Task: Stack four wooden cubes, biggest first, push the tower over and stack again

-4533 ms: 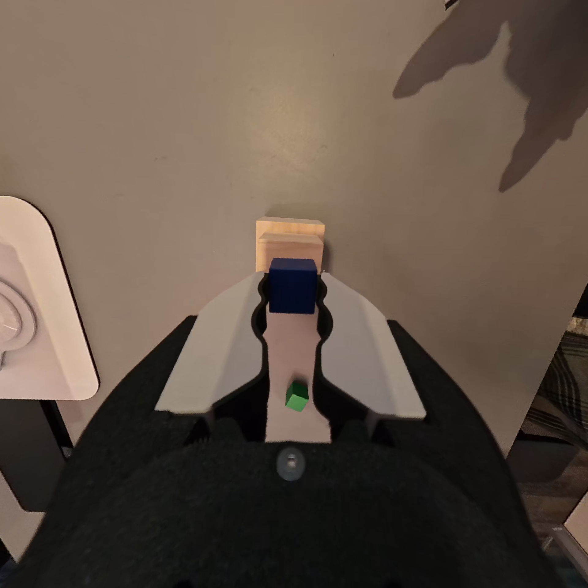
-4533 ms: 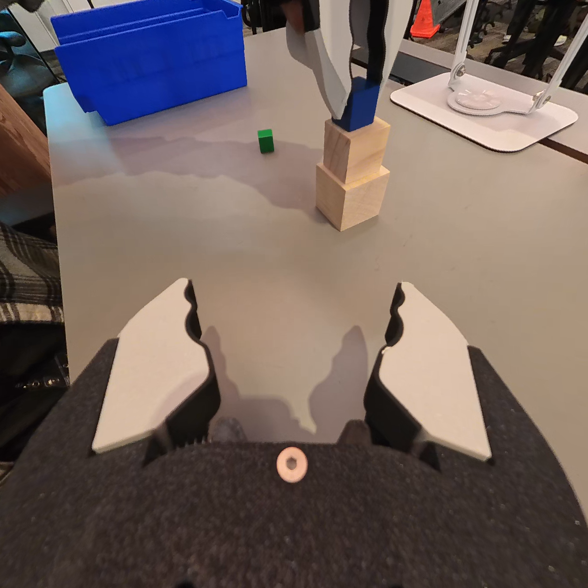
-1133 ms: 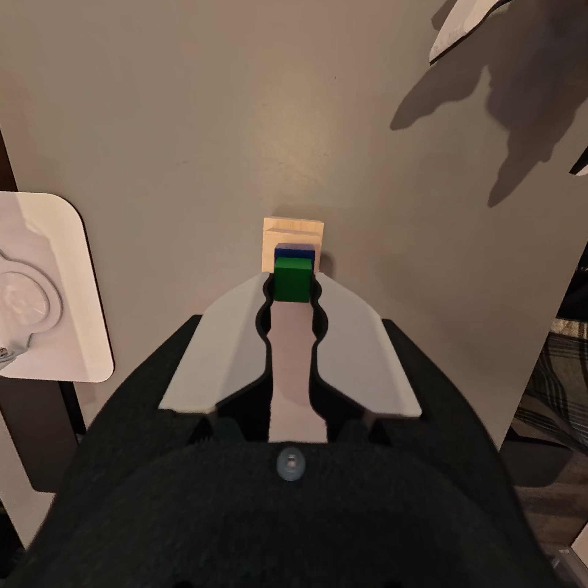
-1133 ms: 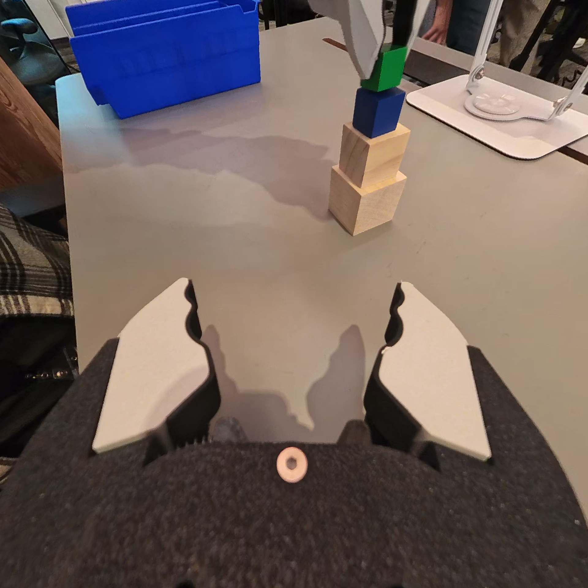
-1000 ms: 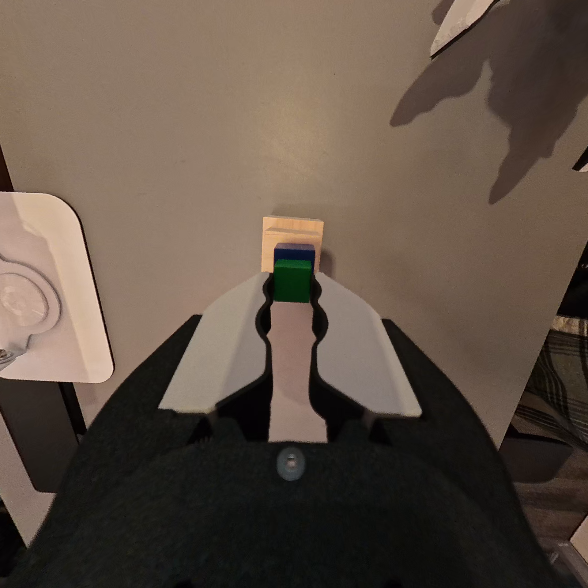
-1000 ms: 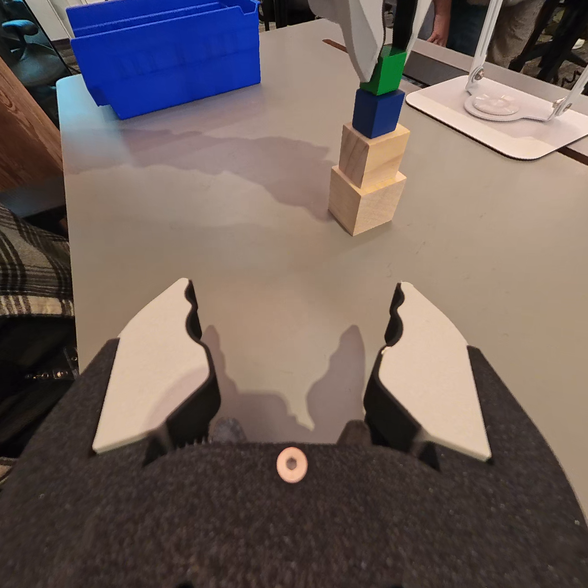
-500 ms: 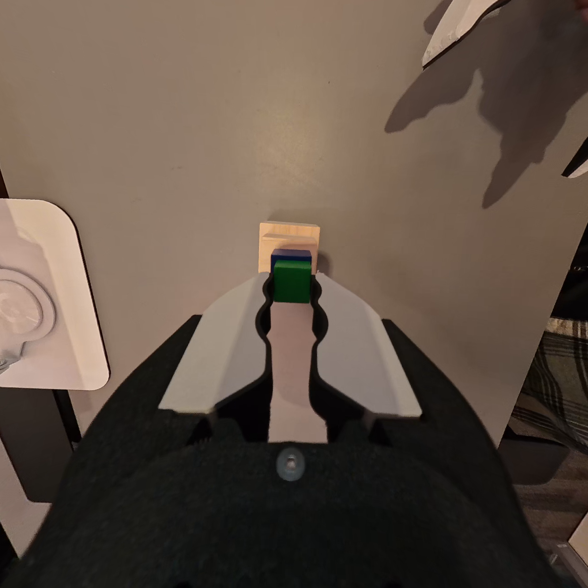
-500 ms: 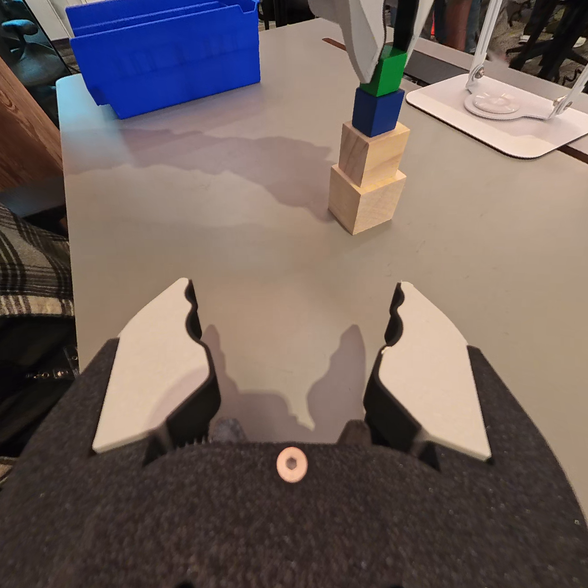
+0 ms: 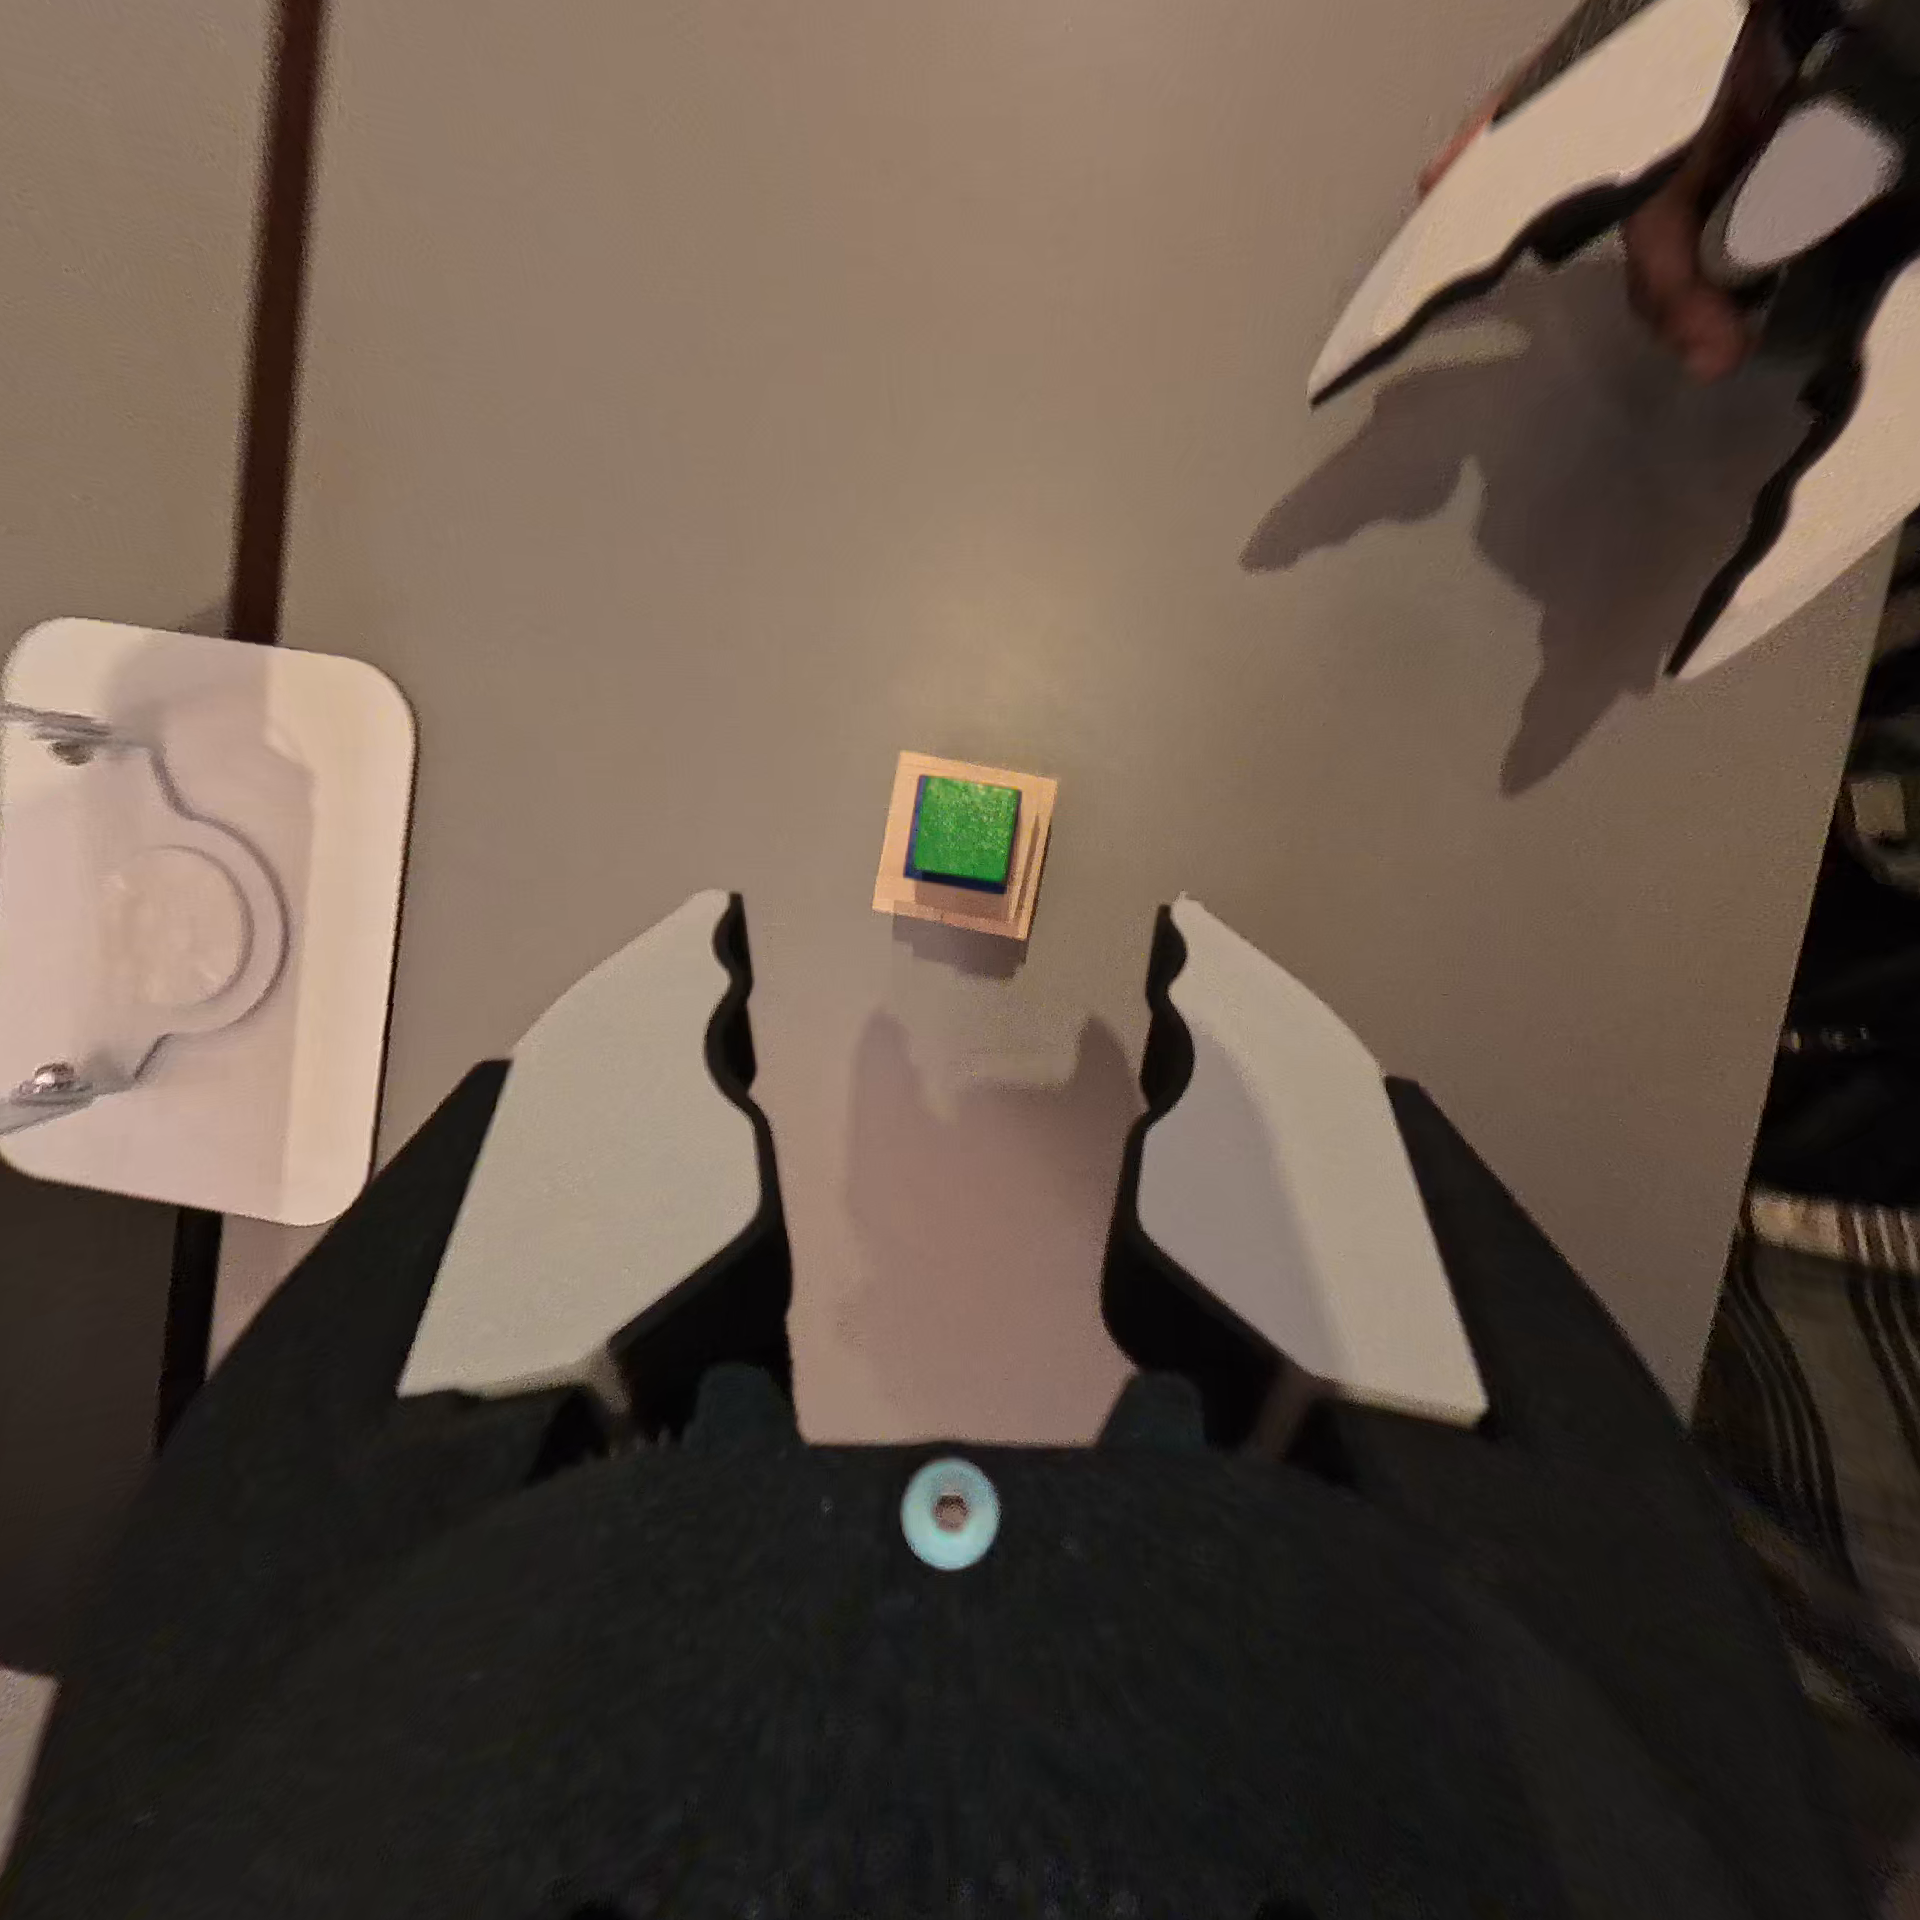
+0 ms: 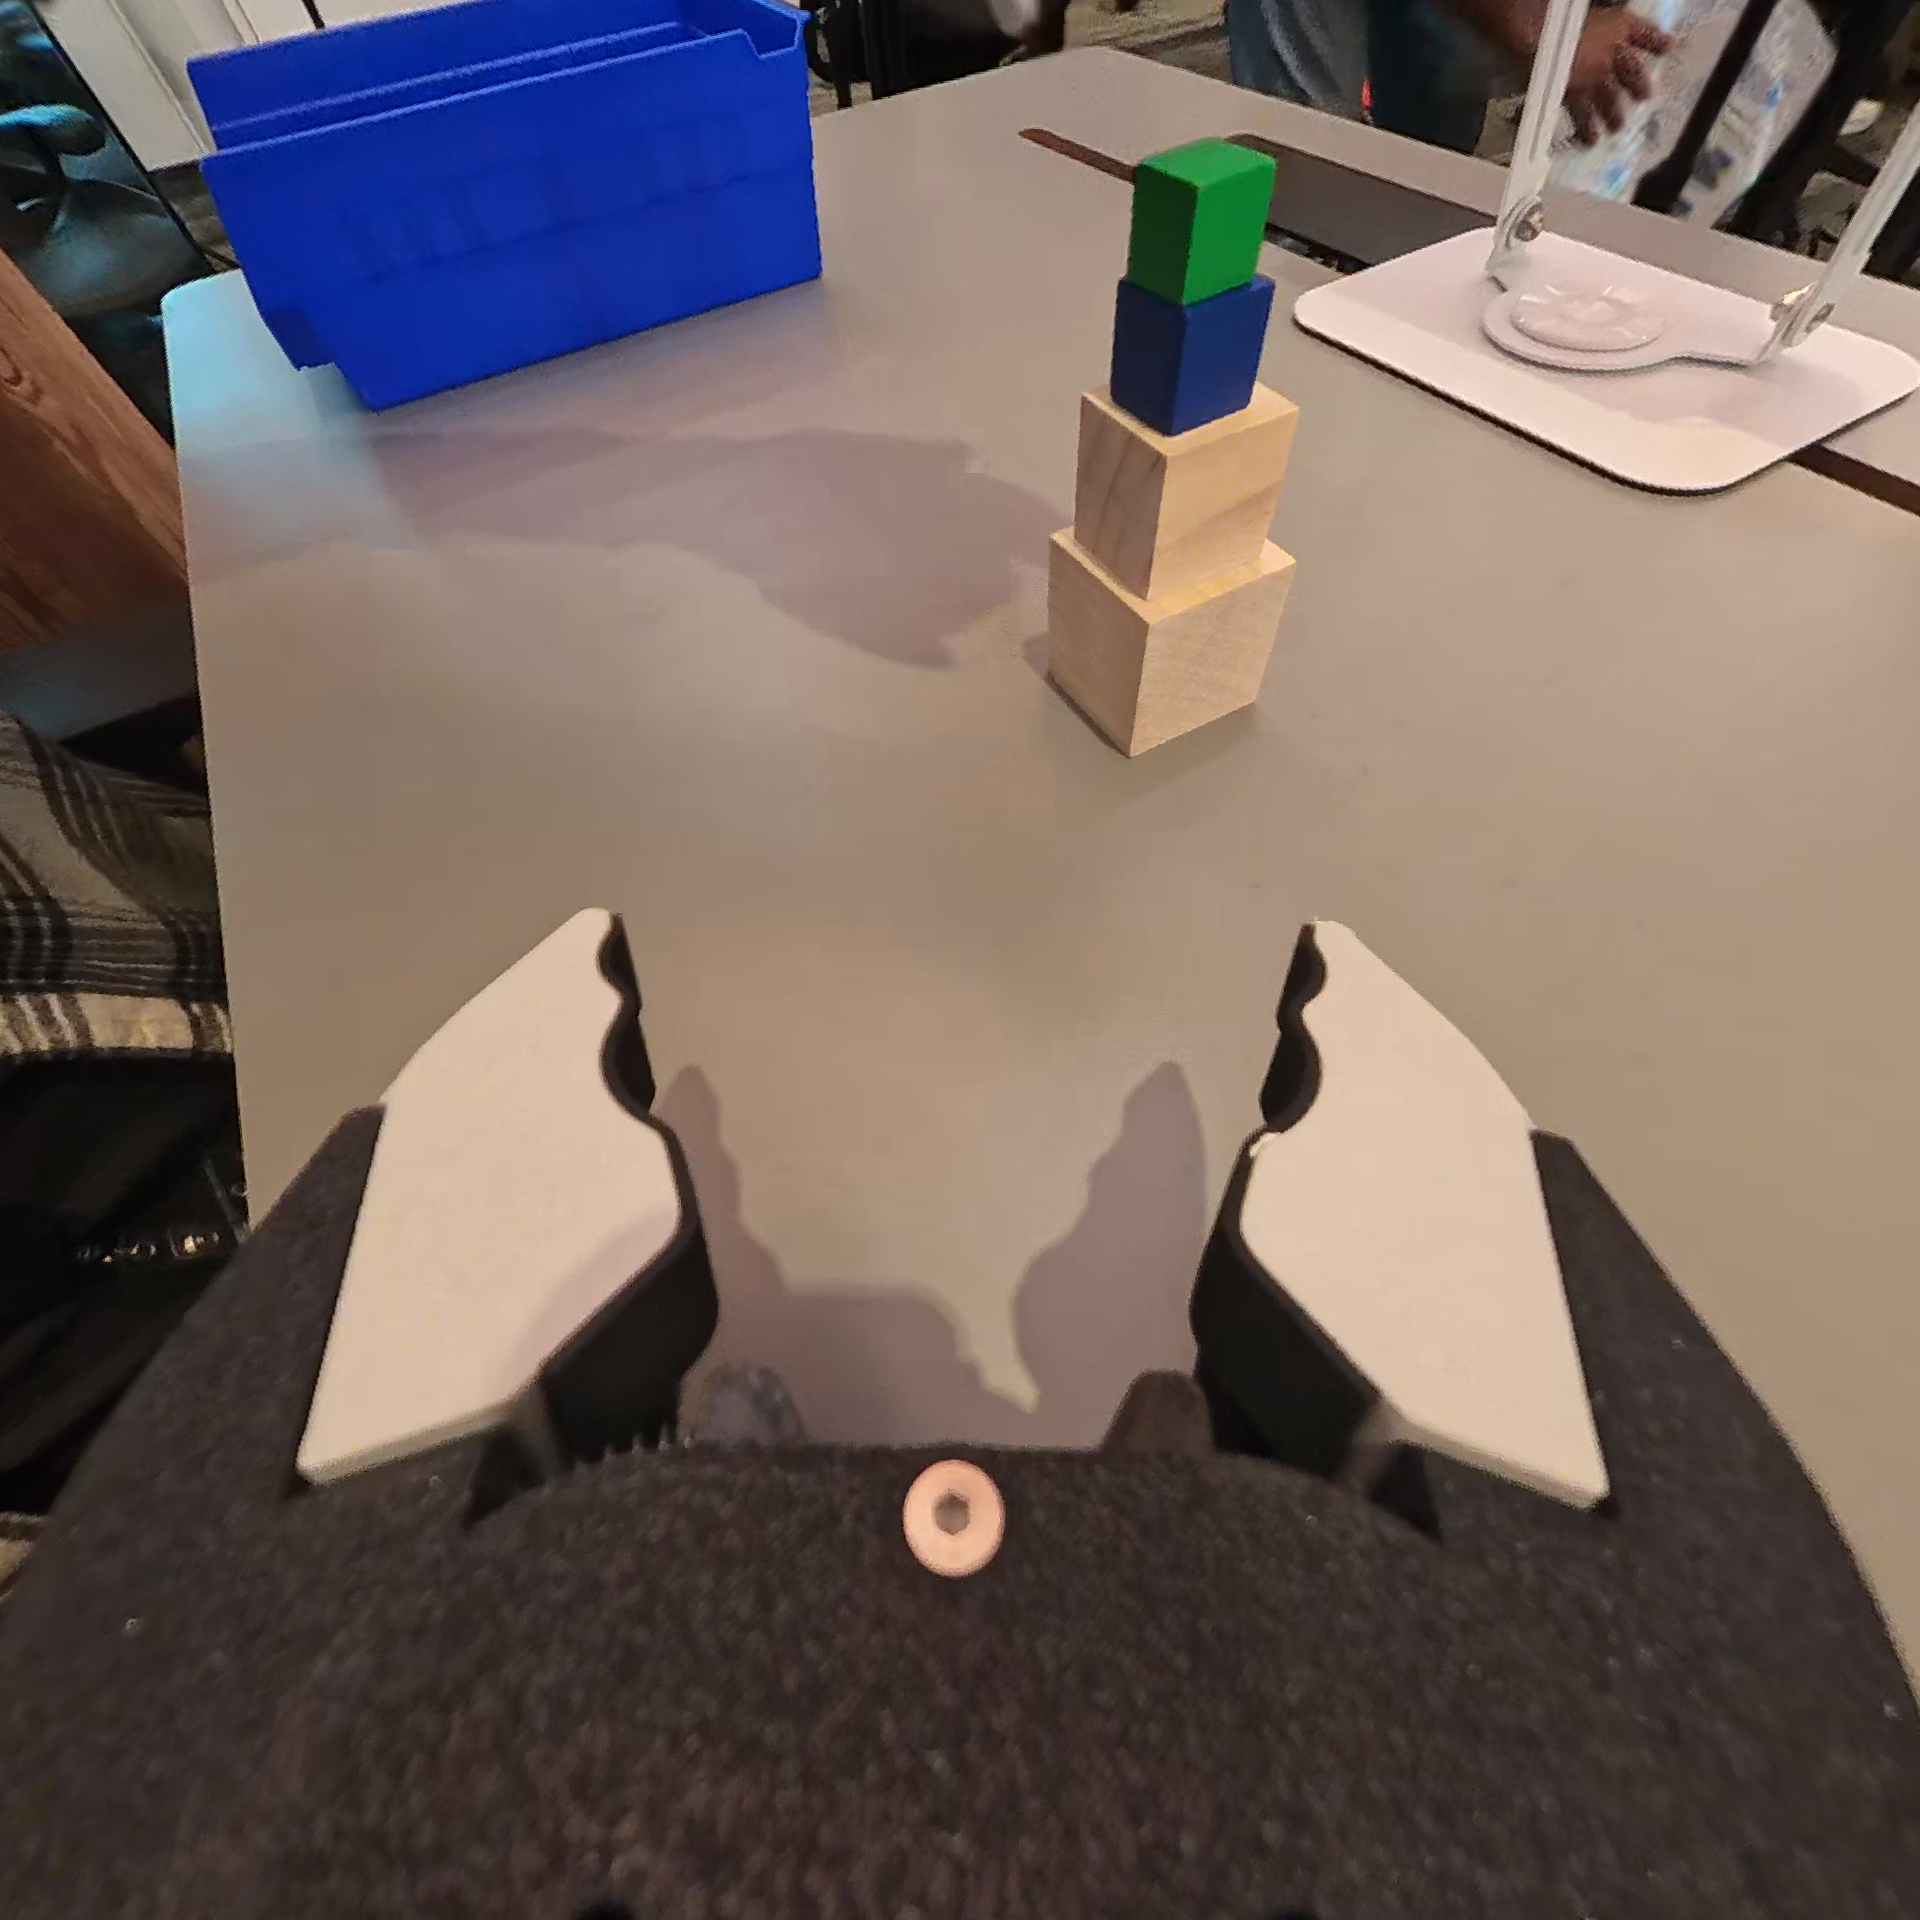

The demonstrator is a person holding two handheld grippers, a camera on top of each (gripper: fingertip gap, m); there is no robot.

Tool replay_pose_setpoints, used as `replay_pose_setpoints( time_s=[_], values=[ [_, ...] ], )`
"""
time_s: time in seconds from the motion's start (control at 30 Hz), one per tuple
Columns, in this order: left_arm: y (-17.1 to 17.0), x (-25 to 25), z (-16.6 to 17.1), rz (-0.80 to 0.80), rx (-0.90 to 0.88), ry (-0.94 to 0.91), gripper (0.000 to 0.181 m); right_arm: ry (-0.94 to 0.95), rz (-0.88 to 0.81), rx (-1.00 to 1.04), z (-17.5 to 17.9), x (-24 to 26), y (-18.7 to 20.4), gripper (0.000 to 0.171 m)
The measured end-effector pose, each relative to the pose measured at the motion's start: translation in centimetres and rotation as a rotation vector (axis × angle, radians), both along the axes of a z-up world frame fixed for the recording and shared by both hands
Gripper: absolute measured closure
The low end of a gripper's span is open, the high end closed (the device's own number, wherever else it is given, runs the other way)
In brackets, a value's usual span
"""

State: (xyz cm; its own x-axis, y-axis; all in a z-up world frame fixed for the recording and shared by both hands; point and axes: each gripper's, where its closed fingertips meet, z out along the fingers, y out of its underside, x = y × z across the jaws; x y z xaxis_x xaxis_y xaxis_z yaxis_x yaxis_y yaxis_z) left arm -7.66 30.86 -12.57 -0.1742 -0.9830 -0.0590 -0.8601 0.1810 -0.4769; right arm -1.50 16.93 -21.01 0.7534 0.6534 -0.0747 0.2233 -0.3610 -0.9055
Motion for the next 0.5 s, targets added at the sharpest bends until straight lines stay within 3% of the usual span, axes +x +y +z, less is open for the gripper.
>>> replay_pose_setpoints(
  time_s=[0.1,0.27,0.5],
  values=[
    [-0.6,-1.7,0.7,0.114,-0.01,-0.233,0.093,0.007,-0.023,-0.008,-0.1,0.4,0.2,0.056],
    [-2.2,-5.8,-1.3,0.311,-0.108,-0.53,0.087,0.016,-0.115,-0.058,-0.8,1.1,1.1,0.056],
    [-4.2,-9.9,-2.9,0.462,-0.12,-0.736,0.077,0.007,-0.252,-0.134,-0.4,1.7,2.6,0.057]
  ],
)
